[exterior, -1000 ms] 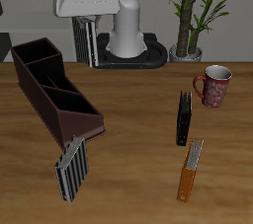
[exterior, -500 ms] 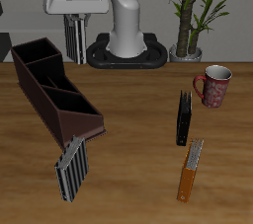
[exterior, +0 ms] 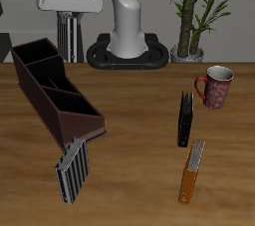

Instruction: Place the left striped book into the right desk caddy's front compartment

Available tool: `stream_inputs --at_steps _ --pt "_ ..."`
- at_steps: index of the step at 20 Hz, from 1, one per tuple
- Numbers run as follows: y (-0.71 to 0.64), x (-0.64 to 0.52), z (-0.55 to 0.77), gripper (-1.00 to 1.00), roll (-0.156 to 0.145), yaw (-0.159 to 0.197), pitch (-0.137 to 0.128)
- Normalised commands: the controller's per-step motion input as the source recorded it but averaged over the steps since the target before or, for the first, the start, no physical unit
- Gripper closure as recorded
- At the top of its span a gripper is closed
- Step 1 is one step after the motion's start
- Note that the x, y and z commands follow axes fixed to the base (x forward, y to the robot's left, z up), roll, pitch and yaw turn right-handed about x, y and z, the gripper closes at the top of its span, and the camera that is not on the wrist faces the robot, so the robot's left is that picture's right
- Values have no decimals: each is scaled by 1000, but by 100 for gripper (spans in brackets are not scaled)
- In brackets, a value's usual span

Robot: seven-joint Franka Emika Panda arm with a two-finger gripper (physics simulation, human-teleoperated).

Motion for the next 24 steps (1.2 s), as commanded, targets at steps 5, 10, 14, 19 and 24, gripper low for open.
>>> stream_inputs --at_steps 5,10,14,19,24 --pt "-139 55 -57 100 -30 -7 5" --pt "-25 2 -58 100 -2 -7 13" --pt "14 49 -98 100 8 7 18" --pt "15 48 -104 100 4 -13 14" --pt "-9 57 -153 100 5 -19 30"
